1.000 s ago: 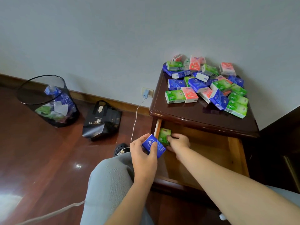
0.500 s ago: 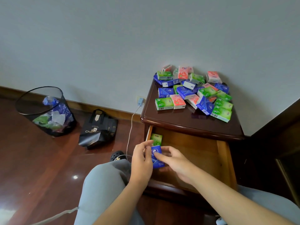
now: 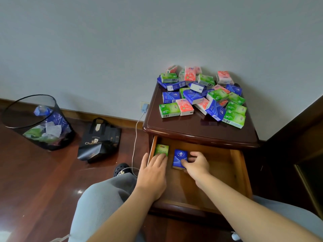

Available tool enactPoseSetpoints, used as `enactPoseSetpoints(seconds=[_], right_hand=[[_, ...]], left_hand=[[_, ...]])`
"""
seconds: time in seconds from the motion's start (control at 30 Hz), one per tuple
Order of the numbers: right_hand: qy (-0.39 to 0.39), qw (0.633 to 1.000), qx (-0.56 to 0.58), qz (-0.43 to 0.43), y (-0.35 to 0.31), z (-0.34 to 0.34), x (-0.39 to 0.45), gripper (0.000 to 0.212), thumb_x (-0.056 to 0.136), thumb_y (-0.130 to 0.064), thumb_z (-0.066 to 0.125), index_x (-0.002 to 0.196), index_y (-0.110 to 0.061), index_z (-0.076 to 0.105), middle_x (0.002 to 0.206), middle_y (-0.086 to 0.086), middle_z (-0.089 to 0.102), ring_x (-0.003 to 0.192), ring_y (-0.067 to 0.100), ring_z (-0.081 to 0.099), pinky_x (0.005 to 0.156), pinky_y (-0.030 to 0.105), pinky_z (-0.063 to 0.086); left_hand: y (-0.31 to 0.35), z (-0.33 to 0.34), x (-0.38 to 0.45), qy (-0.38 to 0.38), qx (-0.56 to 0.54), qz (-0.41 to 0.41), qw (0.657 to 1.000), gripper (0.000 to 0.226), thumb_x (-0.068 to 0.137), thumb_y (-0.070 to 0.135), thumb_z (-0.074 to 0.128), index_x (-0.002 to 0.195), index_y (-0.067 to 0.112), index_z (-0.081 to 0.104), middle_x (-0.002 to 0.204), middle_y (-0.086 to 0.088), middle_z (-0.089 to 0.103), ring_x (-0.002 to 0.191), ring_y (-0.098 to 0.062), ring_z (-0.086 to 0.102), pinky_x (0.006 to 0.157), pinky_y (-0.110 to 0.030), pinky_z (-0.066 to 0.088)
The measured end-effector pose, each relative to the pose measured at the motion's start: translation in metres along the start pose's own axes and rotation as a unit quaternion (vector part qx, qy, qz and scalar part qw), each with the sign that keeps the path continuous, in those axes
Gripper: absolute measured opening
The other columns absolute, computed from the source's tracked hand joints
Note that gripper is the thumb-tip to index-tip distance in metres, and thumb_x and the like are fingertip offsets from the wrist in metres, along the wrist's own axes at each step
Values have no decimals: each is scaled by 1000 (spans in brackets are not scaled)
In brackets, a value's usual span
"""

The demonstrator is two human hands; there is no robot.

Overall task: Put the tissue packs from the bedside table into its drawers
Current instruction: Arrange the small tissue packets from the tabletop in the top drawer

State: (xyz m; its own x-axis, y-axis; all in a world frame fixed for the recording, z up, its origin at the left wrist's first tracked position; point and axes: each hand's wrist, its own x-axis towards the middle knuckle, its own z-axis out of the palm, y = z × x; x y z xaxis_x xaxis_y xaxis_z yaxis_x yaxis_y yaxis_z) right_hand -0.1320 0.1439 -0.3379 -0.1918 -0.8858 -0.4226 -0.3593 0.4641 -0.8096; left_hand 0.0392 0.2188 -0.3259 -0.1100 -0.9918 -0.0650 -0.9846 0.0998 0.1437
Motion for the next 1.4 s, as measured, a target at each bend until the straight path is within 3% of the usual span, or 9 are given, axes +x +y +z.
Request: enactPoseSetpoints(seconds=[0.73, 0.83, 0.9, 0.97, 1.07, 1.13, 1.23, 1.3, 1.4], right_hand=[[-29, 999, -23, -34, -9, 14, 7, 62, 93, -25, 79, 148, -19, 52, 128, 2, 65, 110, 24, 70, 78, 39, 67], [22, 989, -113, -93, -12, -4, -7, 35, 97, -41, 70, 128, -25, 63, 114, -7, 67, 107, 17, 68, 84, 38, 64], [54, 965, -187, -179, -18, -25, -18, 18, 99, -54, 59, 99, -37, 65, 92, -18, 67, 87, 6, 66, 65, 24, 58], [95, 922, -234, -293, -29, -51, -22, 25, 99, -57, 51, 86, -37, 60, 80, -19, 62, 74, 1, 60, 54, 10, 41], [166, 863, -261, -399, -57, -94, -9, 16, 98, -46, 57, 105, -32, 61, 103, -14, 61, 95, 6, 57, 74, 19, 48], [203, 847, -329, -366, -74, -120, 11, 37, 100, -43, 56, 132, -25, 58, 134, -1, 58, 123, 21, 53, 94, 36, 51], [154, 843, -442, -266, -84, -155, 32, 65, 106, -49, 44, 163, -24, 26, 170, 1, 27, 154, 27, 27, 117, 46, 39], [104, 840, -471, -247, -76, -172, 39, 69, 107, -51, 39, 167, -28, 12, 174, -3, 18, 158, 26, 20, 121, 47, 35], [123, 825, -488, -258, -59, -183, 39, 70, 105, -54, 44, 165, -28, 19, 166, 1, 32, 148, 26, 36, 111, 43, 47]], left_hand=[[2, 3, 4, -28, -15, -4, 999, 69, 103, 28, 36, 166, 20, 11, 173, 2, 13, 158, -17, 14, 128, -54, -5], [3, -3, 3, 5, -33, -2, 999, 65, 104, 30, 36, 165, 23, 15, 171, 5, 17, 157, -14, 15, 129, -52, -4], [6, -13, 6, 39, -40, 6, 998, 58, 103, 32, 38, 160, 27, 29, 163, 6, 32, 153, -15, 26, 130, -50, 3], [12, -26, 13, 75, -39, 13, 996, 50, 100, 32, 43, 150, 29, 43, 152, 4, 44, 144, -17, 38, 128, -47, 15], [25, -47, 29, 116, -34, 23, 992, 44, 94, 30, 55, 138, 29, 54, 138, 3, 52, 132, -21, 49, 121, -45, 31], [33, -61, 40, 123, -27, 28, 992, 46, 91, 28, 57, 137, 28, 54, 137, 2, 51, 129, -22, 50, 118, -43, 34], [43, -76, 54, 115, -24, 33, 992, 49, 93, 28, 53, 141, 27, 49, 142, 2, 47, 130, -22, 48, 118, -42, 34], [46, -82, 60, 110, -21, 32, 993, 50, 94, 28, 51, 144, 28, 46, 144, 2, 44, 133, -22, 46, 119, -42, 33], [48, -86, 66, 103, -29, 20, 994, 53, 95, 30, 50, 147, 29, 42, 147, 3, 41, 135, -23, 43, 118, -41, 34]])
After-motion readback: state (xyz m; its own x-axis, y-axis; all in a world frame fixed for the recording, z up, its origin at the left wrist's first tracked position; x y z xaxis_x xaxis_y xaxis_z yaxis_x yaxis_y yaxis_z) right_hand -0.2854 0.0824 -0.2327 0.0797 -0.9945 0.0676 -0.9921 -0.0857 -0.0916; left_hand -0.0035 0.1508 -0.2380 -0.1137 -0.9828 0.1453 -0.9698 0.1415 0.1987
